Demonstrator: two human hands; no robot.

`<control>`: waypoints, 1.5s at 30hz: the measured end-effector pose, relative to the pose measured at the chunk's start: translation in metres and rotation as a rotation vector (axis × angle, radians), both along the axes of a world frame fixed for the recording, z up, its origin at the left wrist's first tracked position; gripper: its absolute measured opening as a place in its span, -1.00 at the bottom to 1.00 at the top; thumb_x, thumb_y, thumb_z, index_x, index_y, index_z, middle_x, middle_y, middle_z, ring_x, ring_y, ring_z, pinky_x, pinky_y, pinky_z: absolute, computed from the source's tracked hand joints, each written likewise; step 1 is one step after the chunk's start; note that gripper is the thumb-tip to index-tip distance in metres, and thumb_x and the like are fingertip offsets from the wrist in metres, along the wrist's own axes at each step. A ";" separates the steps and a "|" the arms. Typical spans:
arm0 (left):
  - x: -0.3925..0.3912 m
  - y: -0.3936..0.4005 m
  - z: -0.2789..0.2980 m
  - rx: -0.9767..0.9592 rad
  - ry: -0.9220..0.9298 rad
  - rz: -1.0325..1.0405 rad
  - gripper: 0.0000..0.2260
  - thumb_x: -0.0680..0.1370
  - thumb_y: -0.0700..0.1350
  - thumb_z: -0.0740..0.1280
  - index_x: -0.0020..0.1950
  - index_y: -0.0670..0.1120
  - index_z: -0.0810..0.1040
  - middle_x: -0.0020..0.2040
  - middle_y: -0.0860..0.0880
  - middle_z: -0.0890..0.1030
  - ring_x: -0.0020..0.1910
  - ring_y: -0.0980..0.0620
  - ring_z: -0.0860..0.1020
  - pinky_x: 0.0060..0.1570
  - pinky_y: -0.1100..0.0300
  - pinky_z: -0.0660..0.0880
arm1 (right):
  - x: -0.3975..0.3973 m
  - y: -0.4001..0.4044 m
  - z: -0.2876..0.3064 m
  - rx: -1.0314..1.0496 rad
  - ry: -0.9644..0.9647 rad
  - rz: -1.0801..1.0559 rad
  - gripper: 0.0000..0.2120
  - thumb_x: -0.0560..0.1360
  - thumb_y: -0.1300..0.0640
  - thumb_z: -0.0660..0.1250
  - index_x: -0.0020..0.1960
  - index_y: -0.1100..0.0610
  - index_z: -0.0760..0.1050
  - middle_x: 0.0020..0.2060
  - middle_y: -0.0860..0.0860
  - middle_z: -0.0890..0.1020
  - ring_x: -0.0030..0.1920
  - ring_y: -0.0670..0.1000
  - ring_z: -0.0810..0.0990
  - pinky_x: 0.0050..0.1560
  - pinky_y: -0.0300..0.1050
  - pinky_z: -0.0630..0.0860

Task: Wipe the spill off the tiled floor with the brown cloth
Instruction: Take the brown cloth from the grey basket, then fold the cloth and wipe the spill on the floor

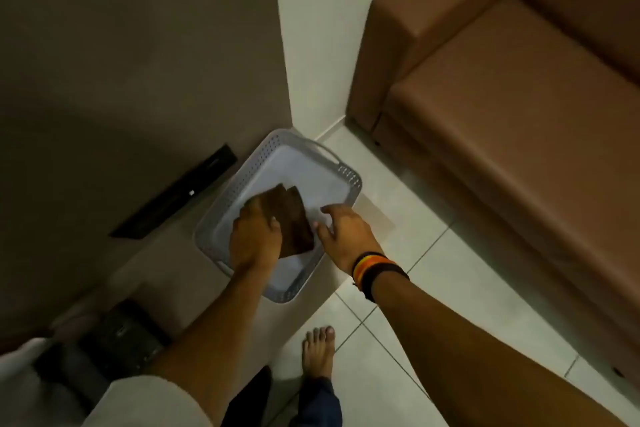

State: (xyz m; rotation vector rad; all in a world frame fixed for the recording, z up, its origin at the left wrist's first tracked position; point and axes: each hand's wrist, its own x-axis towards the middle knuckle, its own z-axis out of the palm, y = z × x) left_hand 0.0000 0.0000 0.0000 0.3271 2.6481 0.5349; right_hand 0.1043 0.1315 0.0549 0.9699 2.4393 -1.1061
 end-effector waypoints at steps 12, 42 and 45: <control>-0.037 -0.005 -0.087 0.060 -0.315 0.530 -0.48 0.54 0.05 0.48 0.36 -0.26 0.54 0.32 -0.29 0.63 0.24 -0.32 0.63 0.14 -0.07 0.60 | -0.077 -0.022 -0.120 -0.242 -0.225 -0.377 -0.50 0.50 0.09 0.46 0.36 0.24 0.43 0.29 0.25 0.56 0.31 0.30 0.55 0.35 0.14 0.52; 0.489 0.174 -0.024 0.313 -0.522 -0.413 -0.68 0.66 -0.04 0.30 0.41 -0.02 0.55 0.22 -0.07 0.64 0.14 -0.10 0.63 0.18 -0.06 0.65 | 0.528 0.059 -0.085 -0.831 0.500 -1.625 -0.66 0.52 0.02 0.45 0.27 0.04 0.60 0.16 0.09 0.70 0.17 0.17 0.67 0.14 0.20 0.67; 0.571 0.168 -0.070 0.254 -0.582 -0.490 -0.68 0.65 -0.01 0.32 0.40 0.01 0.56 0.21 -0.06 0.68 0.16 -0.09 0.65 0.19 -0.07 0.65 | 0.612 0.043 -0.129 -0.766 0.467 -1.735 -0.73 0.54 0.11 0.45 0.23 0.07 0.60 0.11 0.05 0.70 0.12 0.11 0.66 0.24 0.18 0.62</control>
